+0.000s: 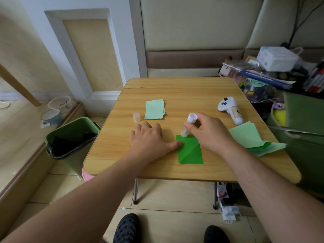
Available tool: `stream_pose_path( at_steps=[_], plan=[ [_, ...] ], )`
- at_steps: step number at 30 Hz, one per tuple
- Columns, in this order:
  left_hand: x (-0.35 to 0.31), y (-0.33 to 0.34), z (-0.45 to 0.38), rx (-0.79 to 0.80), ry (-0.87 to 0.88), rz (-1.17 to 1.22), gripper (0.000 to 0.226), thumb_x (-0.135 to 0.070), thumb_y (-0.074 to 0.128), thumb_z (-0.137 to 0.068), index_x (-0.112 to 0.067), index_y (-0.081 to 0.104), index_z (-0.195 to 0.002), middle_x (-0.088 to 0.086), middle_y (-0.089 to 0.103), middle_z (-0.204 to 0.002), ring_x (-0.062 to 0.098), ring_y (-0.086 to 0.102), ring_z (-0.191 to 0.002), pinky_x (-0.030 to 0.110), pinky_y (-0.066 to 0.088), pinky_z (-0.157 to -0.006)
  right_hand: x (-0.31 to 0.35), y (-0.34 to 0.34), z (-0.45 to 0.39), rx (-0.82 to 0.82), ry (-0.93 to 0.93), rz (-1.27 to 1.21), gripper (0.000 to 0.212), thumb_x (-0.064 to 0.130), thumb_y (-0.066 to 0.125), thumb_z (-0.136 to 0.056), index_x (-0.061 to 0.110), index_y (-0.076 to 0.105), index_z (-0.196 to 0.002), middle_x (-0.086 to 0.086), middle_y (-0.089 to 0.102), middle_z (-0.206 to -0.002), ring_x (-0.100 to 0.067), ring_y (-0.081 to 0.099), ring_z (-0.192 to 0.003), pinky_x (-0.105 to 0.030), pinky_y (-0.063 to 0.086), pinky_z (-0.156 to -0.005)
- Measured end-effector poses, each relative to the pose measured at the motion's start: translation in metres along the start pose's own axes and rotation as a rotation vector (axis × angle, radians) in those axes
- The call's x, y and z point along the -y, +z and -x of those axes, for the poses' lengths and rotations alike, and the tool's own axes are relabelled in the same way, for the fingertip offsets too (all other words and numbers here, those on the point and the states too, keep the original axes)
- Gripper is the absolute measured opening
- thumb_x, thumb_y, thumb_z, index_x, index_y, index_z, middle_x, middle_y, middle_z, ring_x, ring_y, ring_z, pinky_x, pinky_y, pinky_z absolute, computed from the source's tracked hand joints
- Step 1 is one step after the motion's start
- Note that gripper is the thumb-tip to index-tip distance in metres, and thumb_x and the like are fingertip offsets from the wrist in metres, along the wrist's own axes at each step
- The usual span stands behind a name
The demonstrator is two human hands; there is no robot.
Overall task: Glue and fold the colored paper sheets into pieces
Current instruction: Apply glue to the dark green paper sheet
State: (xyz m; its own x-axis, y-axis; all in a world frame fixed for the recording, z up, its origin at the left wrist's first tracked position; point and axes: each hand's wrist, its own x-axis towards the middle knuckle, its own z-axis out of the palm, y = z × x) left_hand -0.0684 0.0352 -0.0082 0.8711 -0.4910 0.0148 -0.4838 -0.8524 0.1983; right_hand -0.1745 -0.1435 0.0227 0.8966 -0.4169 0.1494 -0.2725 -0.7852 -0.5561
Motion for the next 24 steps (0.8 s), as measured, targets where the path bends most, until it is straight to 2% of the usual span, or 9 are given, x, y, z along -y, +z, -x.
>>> stream_pose_path(
  at_steps=[6,12,16,19,24],
  plan=[
    [0.000,-0.002,0.001,0.009,0.003,0.013,0.079,-0.103,0.045,-0.058,-0.034,0.049,-0.096,-0.001,0.048,-0.118,0.027,0.043,-0.120,0.045,0.037,-0.103,-0.005,-0.014,0.002,0.005,-0.019,0.117,0.027,0.061,0.053,-0.098,0.034,0.060,-0.102,0.010,0.067,-0.094,-0.020,0.063,-0.090,-0.043,0.054,-0.078],
    [0.000,-0.001,0.001,0.009,0.000,0.009,0.081,-0.104,0.043,-0.057,-0.034,0.050,-0.098,0.000,0.047,-0.118,0.027,0.043,-0.121,0.045,0.036,-0.103,-0.002,-0.019,0.000,-0.010,-0.027,0.259,0.035,0.061,0.048,-0.100,0.029,0.061,-0.105,0.009,0.063,-0.091,-0.025,0.061,-0.094,-0.045,0.050,-0.081],
    [0.000,-0.001,0.001,0.011,0.001,0.003,0.082,-0.104,0.042,-0.057,-0.034,0.050,-0.099,0.000,0.048,-0.119,0.027,0.042,-0.121,0.045,0.036,-0.102,0.002,-0.011,-0.004,-0.064,-0.003,0.102,0.030,0.060,0.050,-0.099,0.031,0.058,-0.097,0.012,0.064,-0.087,-0.021,0.063,-0.087,-0.042,0.051,-0.076],
    [0.000,0.000,0.001,-0.005,0.003,-0.004,0.082,-0.104,0.041,-0.058,-0.033,0.050,-0.098,0.001,0.049,-0.119,0.028,0.043,-0.121,0.045,0.036,-0.100,0.009,0.001,-0.005,-0.040,-0.006,-0.052,0.030,0.060,0.052,-0.098,0.033,0.064,-0.098,0.012,0.068,-0.089,-0.014,0.064,-0.084,-0.042,0.055,-0.077],
    [0.000,0.001,0.002,-0.017,0.002,-0.001,0.080,-0.103,0.042,-0.058,-0.033,0.049,-0.096,0.001,0.049,-0.119,0.029,0.043,-0.121,0.045,0.036,-0.100,0.010,0.011,-0.006,0.019,-0.004,-0.022,0.033,0.063,0.050,-0.097,0.033,0.064,-0.100,0.012,0.067,-0.089,-0.015,0.063,-0.084,-0.042,0.055,-0.076]
  ],
)
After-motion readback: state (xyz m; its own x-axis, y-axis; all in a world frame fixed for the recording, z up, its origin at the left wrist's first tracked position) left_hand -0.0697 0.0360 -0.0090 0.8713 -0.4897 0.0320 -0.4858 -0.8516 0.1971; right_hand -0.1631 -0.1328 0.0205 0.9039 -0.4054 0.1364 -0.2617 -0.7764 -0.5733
